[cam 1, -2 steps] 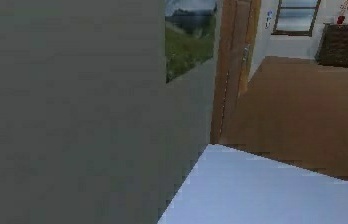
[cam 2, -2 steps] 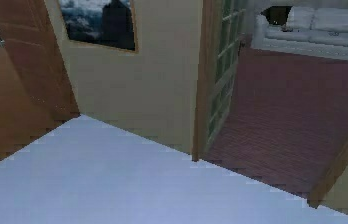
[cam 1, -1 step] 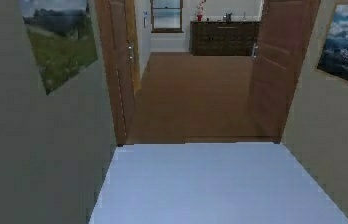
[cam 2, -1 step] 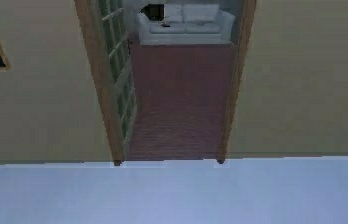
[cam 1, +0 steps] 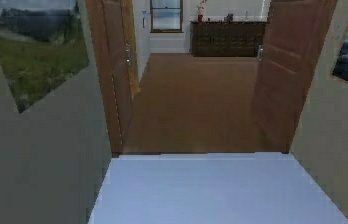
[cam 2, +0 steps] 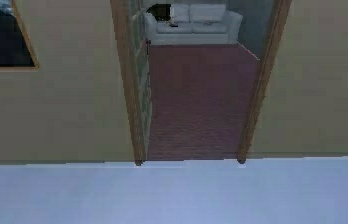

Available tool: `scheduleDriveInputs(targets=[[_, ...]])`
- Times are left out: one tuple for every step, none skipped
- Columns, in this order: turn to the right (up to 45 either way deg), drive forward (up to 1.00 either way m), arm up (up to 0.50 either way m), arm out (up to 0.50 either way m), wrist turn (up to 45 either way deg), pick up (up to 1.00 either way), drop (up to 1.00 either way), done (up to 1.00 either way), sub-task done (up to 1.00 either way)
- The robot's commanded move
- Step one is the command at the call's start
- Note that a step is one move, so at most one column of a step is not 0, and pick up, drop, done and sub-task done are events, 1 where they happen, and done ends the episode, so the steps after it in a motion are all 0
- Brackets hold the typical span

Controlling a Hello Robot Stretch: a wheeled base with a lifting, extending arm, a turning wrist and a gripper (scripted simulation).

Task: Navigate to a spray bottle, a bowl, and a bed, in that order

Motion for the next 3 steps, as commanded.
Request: scheduleDriveInputs(targets=[[45.0, 0.00, 0.00, 0.00, 0.0, 0.00, 0.00, 0.00, 0.00], [42.0, 0.00, 0.00, 0.00, 0.0, 0.00, 0.00, 0.00, 0.00], [0.0, 0.05, 0.00, 0.00, 0.0, 0.00, 0.00, 0.00, 0.00]])
